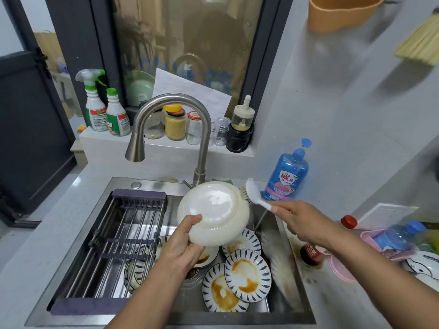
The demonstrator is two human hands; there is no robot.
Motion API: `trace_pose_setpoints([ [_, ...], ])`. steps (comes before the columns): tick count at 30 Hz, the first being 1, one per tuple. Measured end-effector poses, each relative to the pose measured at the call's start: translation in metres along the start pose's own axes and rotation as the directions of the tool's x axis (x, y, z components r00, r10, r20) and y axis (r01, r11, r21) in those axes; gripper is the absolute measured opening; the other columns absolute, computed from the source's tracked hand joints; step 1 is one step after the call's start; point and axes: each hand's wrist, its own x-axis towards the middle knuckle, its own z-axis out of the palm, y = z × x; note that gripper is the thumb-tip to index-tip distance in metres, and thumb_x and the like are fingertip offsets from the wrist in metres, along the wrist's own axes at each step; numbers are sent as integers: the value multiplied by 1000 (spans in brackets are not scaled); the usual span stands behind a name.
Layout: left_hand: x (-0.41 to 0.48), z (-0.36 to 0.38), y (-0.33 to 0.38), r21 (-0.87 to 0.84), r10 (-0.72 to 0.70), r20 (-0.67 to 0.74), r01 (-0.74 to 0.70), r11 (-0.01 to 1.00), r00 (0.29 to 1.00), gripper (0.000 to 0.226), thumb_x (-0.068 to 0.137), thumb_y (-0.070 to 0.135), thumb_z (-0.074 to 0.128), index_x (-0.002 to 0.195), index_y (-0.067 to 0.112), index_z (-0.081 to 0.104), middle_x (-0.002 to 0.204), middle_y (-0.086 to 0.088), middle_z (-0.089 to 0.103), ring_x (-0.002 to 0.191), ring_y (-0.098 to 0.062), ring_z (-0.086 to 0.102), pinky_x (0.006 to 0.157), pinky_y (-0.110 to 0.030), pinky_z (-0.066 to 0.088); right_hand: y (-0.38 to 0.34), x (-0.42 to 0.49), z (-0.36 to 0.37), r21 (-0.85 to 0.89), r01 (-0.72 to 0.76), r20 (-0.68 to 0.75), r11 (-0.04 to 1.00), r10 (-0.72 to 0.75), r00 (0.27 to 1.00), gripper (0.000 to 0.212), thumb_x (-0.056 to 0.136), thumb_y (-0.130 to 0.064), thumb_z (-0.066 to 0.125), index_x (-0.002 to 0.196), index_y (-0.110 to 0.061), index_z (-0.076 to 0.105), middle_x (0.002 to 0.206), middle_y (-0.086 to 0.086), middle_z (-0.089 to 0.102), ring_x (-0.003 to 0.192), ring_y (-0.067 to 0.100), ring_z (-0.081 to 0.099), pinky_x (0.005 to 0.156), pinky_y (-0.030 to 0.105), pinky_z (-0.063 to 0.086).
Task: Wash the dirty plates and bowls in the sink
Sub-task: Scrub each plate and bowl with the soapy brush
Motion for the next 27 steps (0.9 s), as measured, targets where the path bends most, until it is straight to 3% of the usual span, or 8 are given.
trace_pose_setpoints([
  [2, -1, -4, 0, 59, -16, 93, 11, 998, 995, 101, 48, -7, 93, 139, 1, 50, 132, -27, 64, 125, -43, 60, 105, -68, 43, -4, 0, 0, 208, -45, -6, 977, 48, 999, 28, 105, -48, 46, 128, -44, 60, 69, -3, 62, 41, 1, 43, 46, 17, 33],
  [5, -6, -1, -5, 163, -32, 228, -5, 987, 973, 98, 58, -6, 88, 146, 3, 46, 138, -27, 60, 126, -43, 59, 103, -65, 48, -13, 3, 18, 501, -85, 43, 861, 73, 996, 30, 95, -57, 59, 116, -36, 65, 70, 6, 67, 42, 8, 38, 41, 21, 34],
  [12, -27, 15, 15, 453, -109, 341, -62, 889, 934, 72, 67, -1, 87, 133, 0, 60, 131, -28, 64, 122, -42, 63, 91, -53, 59, -13, 13, 23, 569, 4, 89, 822, -66, 994, 42, 84, -34, 82, 122, -32, 66, 61, 4, 59, 41, 15, 38, 38, 22, 34],
  [15, -29, 33, 31, 722, -117, 283, -131, 680, 952, 64, 73, -7, 79, 132, 7, 60, 125, -21, 70, 116, -38, 67, 91, -49, 59, -17, 13, 11, 490, 78, 111, 868, -151, 982, 56, 78, -32, 88, 129, -35, 65, 88, 4, 76, 66, 32, 69, 62, 43, 61],
  [17, -28, 43, 35, 798, -118, 271, -154, 583, 955, 61, 74, -14, 78, 129, 9, 62, 121, -20, 72, 114, -37, 69, 95, -52, 57, -22, 13, 5, 447, 104, 101, 888, -166, 981, 61, 79, -22, 88, 133, -33, 63, 95, -6, 78, 85, 18, 75, 75, 33, 62],
  [20, -26, 49, 32, 861, -73, 266, -203, 466, 961, 61, 72, -15, 78, 126, 11, 64, 118, -17, 73, 112, -36, 69, 99, -54, 55, -32, 10, -3, 212, 199, 64, 957, -217, 974, 57, 82, -31, 84, 128, -54, 60, 93, -14, 74, 79, 6, 72, 66, 26, 59],
  [23, -19, 45, 24, 914, 19, 248, -240, 328, 969, 60, 63, -4, 81, 118, 15, 67, 111, -12, 76, 108, -32, 71, 98, -53, 56, -42, 3, -12, -254, 286, -5, 924, -297, 955, 45, 92, -68, 53, 136, -66, 44, 104, -13, 63, 98, 12, 63, 87, 39, 55],
  [27, -15, 34, 22, 924, 81, 229, -243, 295, 970, 61, 63, 0, 81, 119, 17, 66, 112, -9, 74, 108, -29, 69, 99, -52, 55, -65, -23, -20, -507, 366, 82, 780, -380, 921, 46, 100, -69, 23, 142, -60, 39, 90, -16, 58, 96, 15, 62, 81, 43, 55],
])
